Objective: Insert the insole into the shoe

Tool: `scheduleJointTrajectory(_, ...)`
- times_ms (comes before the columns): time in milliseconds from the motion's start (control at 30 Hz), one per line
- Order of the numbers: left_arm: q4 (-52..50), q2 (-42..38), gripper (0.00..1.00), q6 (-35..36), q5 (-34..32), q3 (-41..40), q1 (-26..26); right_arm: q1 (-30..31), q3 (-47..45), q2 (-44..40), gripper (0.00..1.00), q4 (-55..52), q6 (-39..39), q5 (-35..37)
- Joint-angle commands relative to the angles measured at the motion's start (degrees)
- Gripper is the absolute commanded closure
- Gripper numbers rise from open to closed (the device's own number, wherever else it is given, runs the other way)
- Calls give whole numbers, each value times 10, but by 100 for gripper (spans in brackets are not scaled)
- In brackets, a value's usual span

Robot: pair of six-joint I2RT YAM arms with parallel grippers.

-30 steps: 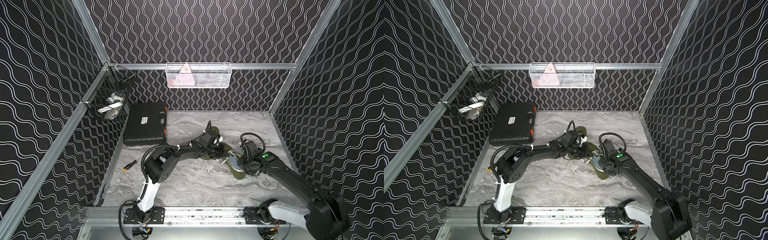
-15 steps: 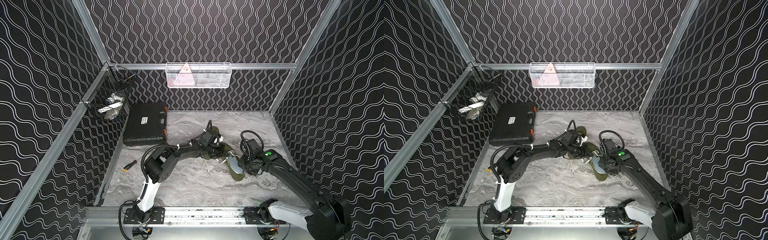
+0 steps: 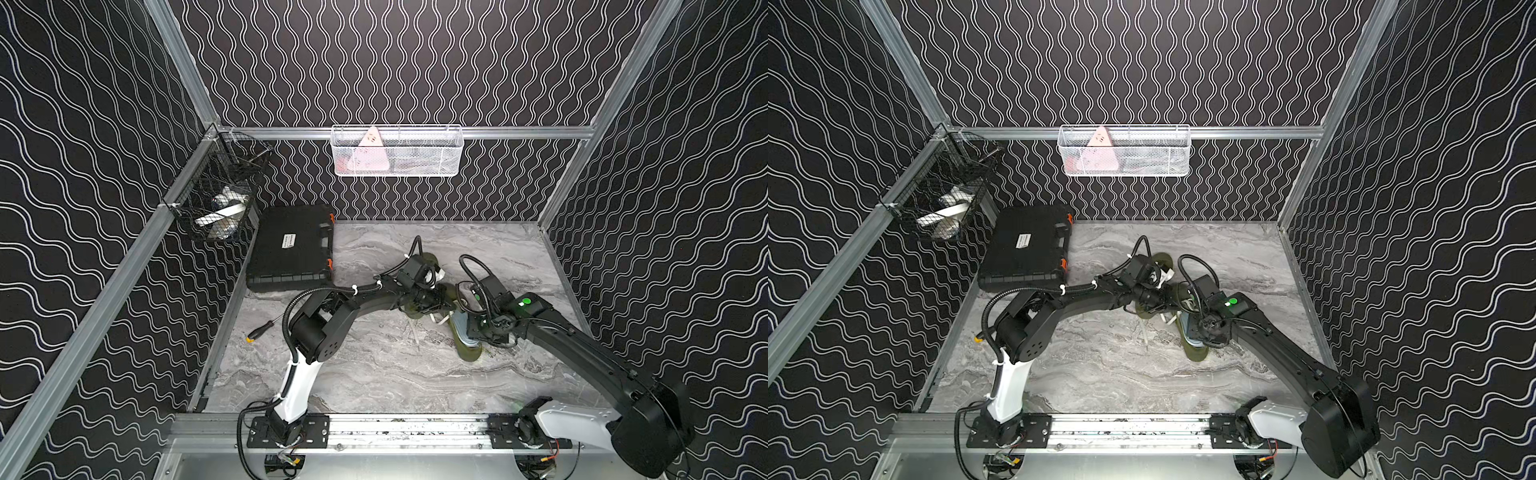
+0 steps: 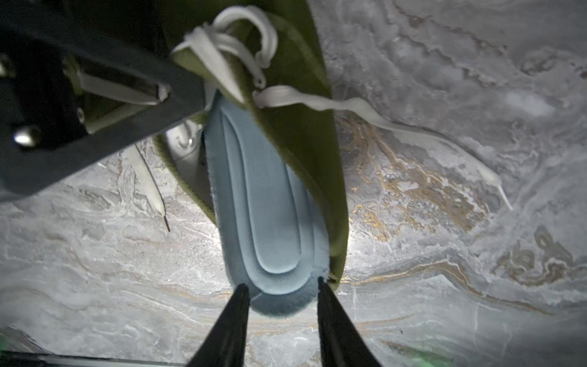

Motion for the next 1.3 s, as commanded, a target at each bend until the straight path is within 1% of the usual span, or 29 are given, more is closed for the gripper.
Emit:
scheduleJointTrajectory(0,-8,5,100,20,21,13,6,33,20,29,62,23,-67,23)
scheduleJointTrajectory(67,-12,7,100,22,26,15,8,53,30,52,62,25,-72,38)
scheduleJointTrajectory(133,-14,7,100,24,27,14,8,59,32,68,62,31,-70,44)
scheduleJointTrajectory(233,-16,7,100,24,27,12,9,62,33,83,67,34,-58,56)
scheduleJointTrajectory(367,-19,6,100,27,28,12,9,61,35,90,69,28,-46,64)
scheduleJointTrajectory(567,-16,7,100,25,28,10,9,62,13,83,79,30,-39,67)
scheduleJointTrajectory(700,-16,6,100,24,27,7,9,62,7,75,77,32,-30,55)
scheduleJointTrajectory(767,-14,5,100,24,27,5,9,63,3,69,75,39,-30,47)
scheduleJointTrajectory(833,-14,6,100,24,26,4,8,64,3,68,71,38,-28,46)
scheduleJointTrajectory(933,-15,5,100,25,25,4,9,67,0,74,70,33,-28,50)
scheduleJointTrajectory(1167,-19,5,100,28,26,5,9,67,-6,96,71,29,-23,74)
scheduleJointTrajectory(1233,-22,3,100,29,26,5,9,67,-4,103,74,25,-10,81)
scheduleJointTrajectory(1267,-22,4,100,29,27,6,9,67,-4,104,78,25,-7,84)
